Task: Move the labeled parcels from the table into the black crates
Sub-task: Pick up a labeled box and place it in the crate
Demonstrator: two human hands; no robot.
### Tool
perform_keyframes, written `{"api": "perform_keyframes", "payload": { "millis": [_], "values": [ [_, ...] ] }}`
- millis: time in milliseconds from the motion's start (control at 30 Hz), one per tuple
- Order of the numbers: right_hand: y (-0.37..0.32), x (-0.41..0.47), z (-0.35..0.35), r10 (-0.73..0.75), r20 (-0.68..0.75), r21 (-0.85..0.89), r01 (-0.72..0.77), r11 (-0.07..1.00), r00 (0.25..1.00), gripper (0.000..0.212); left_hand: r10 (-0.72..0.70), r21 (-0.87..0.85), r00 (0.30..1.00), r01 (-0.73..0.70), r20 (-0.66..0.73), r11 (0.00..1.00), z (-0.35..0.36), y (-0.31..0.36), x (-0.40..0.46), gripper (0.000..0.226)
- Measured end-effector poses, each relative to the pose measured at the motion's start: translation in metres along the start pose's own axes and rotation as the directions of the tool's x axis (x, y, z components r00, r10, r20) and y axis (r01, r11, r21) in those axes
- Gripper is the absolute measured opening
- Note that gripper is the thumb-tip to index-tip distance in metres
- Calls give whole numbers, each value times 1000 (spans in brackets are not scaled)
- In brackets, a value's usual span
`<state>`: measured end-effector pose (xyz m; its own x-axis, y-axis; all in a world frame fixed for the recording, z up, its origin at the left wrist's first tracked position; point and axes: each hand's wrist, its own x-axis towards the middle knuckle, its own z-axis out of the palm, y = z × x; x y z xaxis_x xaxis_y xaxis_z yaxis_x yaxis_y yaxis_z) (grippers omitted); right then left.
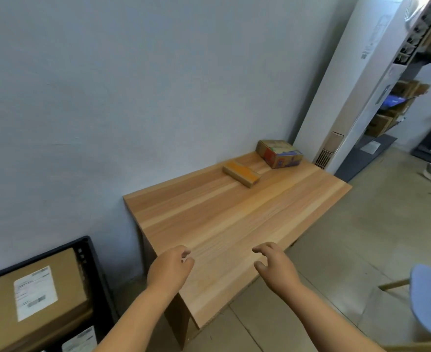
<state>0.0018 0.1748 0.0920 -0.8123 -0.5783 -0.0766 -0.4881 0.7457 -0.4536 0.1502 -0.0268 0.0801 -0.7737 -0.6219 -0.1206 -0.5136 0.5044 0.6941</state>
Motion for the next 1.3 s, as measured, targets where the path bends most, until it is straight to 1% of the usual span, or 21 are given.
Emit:
{"api": "perform_keyframes", "payload": {
  "millis": [200,300,433,633,767,900,1033,1167,1300],
  "values": [
    [45,80,-29,30,2,-4,-30,1000,1000,36,-28,-55,999,30,38,998,32,40,83,35],
    [69,129,-47,37,18,-19,-37,999,999,36,-68,-66,998,69,13,995,48,65,129,33],
    [92,186,-66,50,15,-18,-50,999,999,37,-65,-65,998,65,-4,996,60,92,178,35],
    [110,256,-74,28,53,-24,-27,999,998,39,-119,-85,993,116,-25,990,73,101,220,39],
    [116,310,-69,-7,102,-74,15,997,995,43,-175,-81,983,170,-61,982,80,98,239,38],
    [123,367,-63,-13,189,-132,39,991,982,53,-258,-74,960,251,-107,965,88,100,257,37],
    [133,427,-61,6,290,-195,53,979,957,64,-368,-79,912,360,-179,930,101,110,278,35],
    [146,484,-63,7,330,-260,84,962,944,70,-420,-60,883,417,-209,907,114,131,306,35],
    [157,533,-62,-8,351,-282,114,953,936,77,-465,-10,846,479,-259,878,115,147,337,36]
  ]
}}
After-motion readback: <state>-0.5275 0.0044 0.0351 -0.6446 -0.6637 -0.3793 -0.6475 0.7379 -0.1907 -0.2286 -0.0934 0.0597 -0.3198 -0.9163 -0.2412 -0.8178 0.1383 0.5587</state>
